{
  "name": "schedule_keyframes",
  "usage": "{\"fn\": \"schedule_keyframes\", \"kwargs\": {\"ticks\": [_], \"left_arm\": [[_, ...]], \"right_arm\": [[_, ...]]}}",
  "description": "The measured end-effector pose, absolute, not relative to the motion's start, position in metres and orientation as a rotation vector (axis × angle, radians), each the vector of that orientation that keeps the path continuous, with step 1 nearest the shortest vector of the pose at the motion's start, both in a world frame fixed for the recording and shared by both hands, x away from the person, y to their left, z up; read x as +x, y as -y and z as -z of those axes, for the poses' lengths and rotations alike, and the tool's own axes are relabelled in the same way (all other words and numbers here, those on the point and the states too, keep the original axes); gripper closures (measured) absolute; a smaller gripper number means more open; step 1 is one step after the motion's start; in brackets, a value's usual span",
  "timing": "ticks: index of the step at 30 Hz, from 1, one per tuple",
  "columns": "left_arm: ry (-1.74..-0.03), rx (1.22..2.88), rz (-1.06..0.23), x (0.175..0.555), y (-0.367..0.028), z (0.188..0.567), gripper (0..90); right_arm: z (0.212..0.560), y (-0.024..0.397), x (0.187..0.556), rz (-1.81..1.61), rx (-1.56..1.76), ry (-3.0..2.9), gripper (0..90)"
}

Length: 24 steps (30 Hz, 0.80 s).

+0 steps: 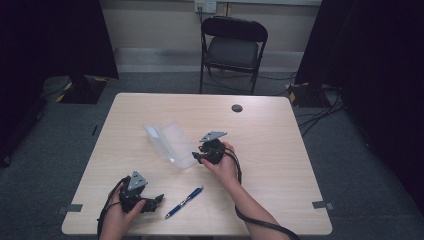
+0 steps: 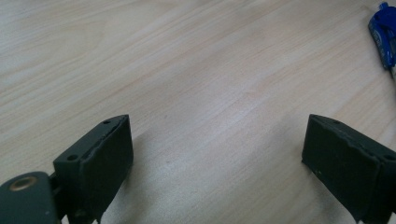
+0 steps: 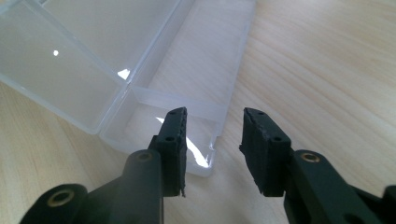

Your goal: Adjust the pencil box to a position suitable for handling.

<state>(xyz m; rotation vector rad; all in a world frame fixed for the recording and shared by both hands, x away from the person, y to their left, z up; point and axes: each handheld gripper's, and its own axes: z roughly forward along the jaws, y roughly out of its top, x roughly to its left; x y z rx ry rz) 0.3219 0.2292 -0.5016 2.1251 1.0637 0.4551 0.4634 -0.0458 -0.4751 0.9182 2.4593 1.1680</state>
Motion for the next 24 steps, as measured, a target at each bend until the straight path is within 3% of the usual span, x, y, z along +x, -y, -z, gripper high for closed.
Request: {"fn": "schedule_keyframes", "kwargs": {"ticks": [5, 16, 24], "left_arm": [[-1.064, 2.125, -0.455, 0.322, -0.229, 0.502, 8.5], [-1.063, 2.125, -0.456, 0.322, -0.229, 0.502, 8.5], [-1.065, 2.124, -0.454, 0.322, -0.229, 0.502, 8.5]], "right_arm": [[0.483, 0.037, 0.466, -1.169, 0.949, -2.457, 64.5], [0.491, 0.039, 0.469, -1.110, 1.098, -2.445, 83.8], [0.489, 0.060, 0.463, -1.097, 1.178, -2.420, 86.7]]}}
